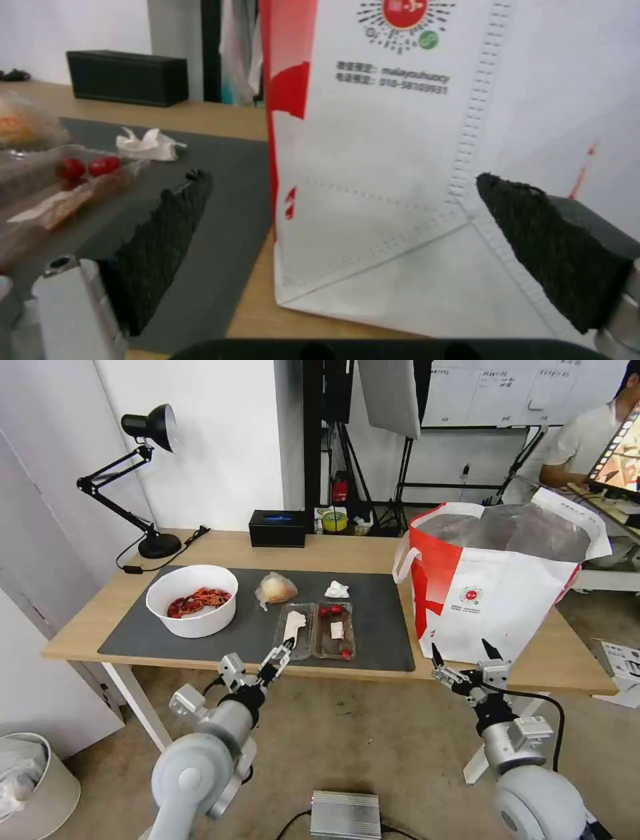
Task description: Pick up the trash from the table and place it into the takeout bag.
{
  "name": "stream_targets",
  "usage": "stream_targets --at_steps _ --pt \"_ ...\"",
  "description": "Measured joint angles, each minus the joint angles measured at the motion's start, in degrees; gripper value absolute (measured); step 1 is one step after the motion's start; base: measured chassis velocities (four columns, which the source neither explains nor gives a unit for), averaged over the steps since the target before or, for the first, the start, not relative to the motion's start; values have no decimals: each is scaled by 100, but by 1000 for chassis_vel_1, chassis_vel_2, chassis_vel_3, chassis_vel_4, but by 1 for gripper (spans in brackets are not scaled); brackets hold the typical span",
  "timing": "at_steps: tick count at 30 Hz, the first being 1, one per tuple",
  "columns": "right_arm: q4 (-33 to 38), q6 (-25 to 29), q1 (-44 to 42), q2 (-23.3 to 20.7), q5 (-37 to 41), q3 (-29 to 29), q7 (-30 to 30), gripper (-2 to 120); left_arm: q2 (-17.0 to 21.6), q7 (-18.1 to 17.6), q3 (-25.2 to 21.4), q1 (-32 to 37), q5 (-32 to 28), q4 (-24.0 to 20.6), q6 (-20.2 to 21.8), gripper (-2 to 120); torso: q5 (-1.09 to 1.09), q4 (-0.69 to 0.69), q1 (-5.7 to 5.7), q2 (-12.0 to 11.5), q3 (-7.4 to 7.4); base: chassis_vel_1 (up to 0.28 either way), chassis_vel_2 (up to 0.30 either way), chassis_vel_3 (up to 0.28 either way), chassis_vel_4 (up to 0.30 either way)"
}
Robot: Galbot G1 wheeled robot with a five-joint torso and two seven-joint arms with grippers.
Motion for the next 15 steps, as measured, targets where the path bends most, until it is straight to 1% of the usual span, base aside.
stream_targets --at_steps 5,8,13,15 --pt "0 -2 -6 12 -4 15 23 100 -183 -4 181 -34 51 138 0 100 0 0 0 0 0 0 0 0 0" --pt "0 -9 -11 19 -25 22 25 100 -375 0 322 -94 146 278 1 100 0 1 0 0 0 0 0 0 0" --pt "-4 -12 -34 32 -103 50 4 100 -471 19 331 -234 142 409 6 100 0 1 0 0 0 0 0 0 0" --pt "-71 -12 -48 53 -110 96 -6 100 -511 18 319 -341 123 566 7 100 0 1 0 0 0 0 0 0 0"
